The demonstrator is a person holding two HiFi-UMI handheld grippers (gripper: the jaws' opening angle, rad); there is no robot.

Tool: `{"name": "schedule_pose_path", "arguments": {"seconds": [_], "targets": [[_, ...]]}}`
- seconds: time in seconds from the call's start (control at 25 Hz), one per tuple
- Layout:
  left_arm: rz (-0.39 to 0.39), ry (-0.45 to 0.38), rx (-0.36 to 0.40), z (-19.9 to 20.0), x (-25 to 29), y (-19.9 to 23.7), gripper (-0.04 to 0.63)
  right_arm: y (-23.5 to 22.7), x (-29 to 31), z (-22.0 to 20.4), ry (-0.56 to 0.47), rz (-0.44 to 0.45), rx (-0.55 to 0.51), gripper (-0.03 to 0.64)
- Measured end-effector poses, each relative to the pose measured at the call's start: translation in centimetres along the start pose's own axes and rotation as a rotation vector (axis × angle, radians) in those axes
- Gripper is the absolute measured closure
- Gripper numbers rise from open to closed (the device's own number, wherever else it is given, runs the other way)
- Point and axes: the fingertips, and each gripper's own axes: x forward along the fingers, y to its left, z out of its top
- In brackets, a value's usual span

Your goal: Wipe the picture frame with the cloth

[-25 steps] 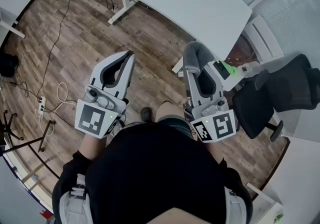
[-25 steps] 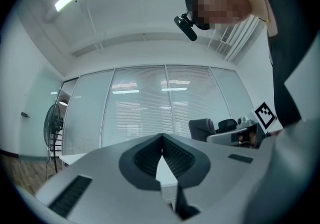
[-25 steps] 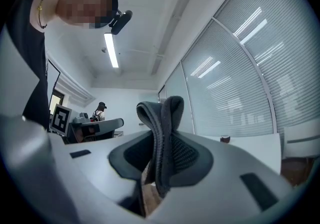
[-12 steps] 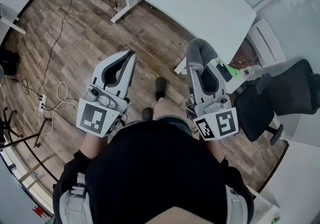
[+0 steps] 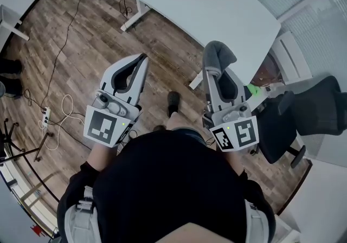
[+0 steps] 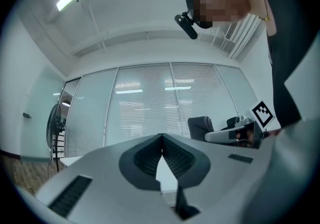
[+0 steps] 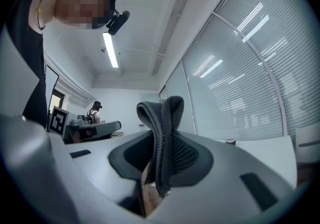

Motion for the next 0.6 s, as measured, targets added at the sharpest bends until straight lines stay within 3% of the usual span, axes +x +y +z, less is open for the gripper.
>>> {"name": "schedule_pose_path", "arguments": {"seconds": [0.6], "targets": [[0.002, -0.017, 0.019, -1.5, 11.6, 3.6, 0.583, -10.0, 7.8, 0.4, -0.008, 0.013, 0.008, 0.523]]}}
